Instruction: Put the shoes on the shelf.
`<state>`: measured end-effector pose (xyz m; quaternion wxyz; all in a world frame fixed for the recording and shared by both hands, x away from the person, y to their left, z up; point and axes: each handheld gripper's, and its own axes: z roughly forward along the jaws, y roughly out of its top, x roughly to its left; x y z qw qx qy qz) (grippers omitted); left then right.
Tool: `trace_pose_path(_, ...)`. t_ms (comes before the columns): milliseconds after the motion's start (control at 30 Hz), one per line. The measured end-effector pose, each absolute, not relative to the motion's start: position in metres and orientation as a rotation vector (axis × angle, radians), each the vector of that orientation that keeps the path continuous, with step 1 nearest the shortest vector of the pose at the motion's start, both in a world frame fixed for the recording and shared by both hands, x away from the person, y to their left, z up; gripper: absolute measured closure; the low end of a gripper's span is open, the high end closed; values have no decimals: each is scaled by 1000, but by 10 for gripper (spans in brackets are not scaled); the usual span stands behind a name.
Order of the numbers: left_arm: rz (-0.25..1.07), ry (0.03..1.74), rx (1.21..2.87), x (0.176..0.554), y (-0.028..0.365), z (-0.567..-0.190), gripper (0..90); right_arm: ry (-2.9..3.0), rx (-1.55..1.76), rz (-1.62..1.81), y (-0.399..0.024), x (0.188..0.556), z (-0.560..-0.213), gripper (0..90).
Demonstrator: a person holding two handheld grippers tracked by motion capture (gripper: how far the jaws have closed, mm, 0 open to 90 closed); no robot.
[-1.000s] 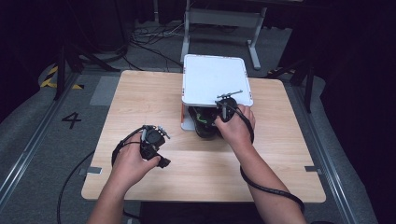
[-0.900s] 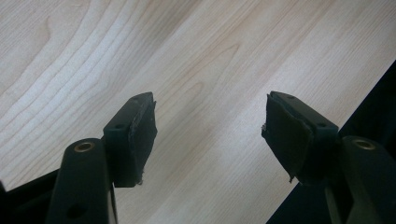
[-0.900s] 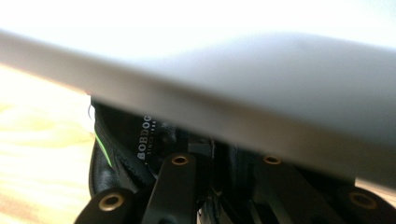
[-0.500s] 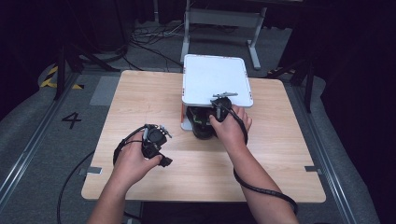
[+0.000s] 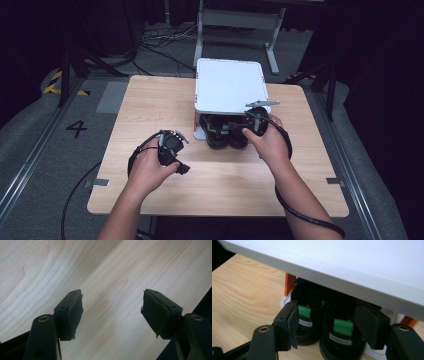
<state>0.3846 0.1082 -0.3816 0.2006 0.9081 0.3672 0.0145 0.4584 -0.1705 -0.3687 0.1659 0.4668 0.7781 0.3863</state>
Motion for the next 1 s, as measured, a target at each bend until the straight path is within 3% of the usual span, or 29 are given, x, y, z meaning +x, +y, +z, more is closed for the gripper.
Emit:
trace_pose_path(133,44,1018,2532,389,98,-384,316,2223,1237,1119,-187,441,-359,337)
trace_pose_path(433,87,989,2553,391,83,-385,300,2432,1074,1087,-228,406,-353,359)
trace_pose_path(700,132,1009,2577,389,78,-386,292,2459,1040,1013,-251,385,-363,250)
trace_pose_path(833,132,1040,2533,389,78,-390,288,2485,956,1005,-249,380,-373,340)
trace_pose_path(900,144,1039,2499,388,78,-391,288,2512,980,979,-251,382,-380,431)
trace_pose_path(1000,154,1061,2460,385,75,-394,278,2502,1026,988,-250,383,-389,422)
